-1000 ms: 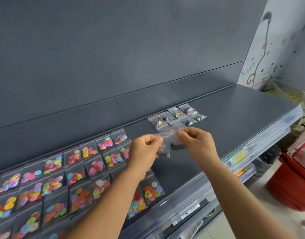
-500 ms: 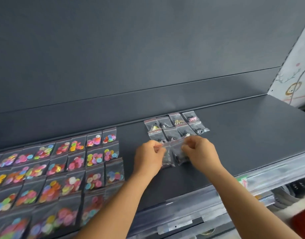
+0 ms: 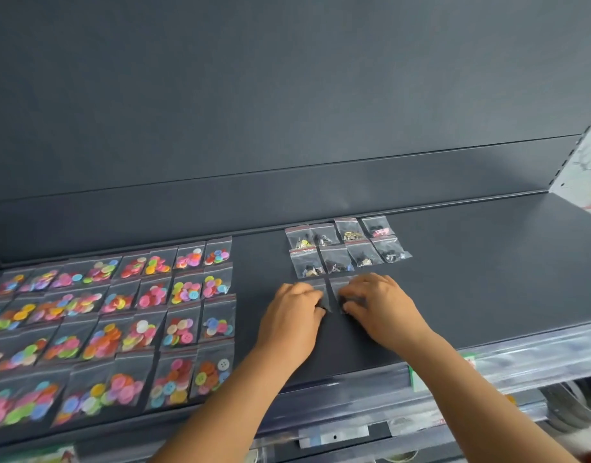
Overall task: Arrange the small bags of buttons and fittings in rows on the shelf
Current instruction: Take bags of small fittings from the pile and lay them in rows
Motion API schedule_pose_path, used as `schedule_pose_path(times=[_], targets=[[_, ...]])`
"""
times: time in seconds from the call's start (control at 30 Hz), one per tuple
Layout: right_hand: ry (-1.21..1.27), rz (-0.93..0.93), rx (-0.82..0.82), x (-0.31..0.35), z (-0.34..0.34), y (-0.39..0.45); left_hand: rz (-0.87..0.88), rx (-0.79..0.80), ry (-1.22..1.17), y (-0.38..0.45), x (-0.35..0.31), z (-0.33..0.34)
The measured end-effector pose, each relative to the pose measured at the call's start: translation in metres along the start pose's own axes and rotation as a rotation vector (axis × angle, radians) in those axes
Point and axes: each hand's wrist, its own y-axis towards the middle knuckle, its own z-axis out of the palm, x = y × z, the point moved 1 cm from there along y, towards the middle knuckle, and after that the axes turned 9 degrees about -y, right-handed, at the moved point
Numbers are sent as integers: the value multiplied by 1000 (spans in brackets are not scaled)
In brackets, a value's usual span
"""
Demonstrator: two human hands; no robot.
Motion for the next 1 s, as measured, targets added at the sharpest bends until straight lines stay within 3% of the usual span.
schedule_pose_path(times=[0.6, 1.0], targets=[[-20, 31, 43, 9, -11, 6, 17, -39, 61, 0, -6, -2], [-101, -256, -2, 106, -7, 8, -232, -216, 206, -66, 49, -74]])
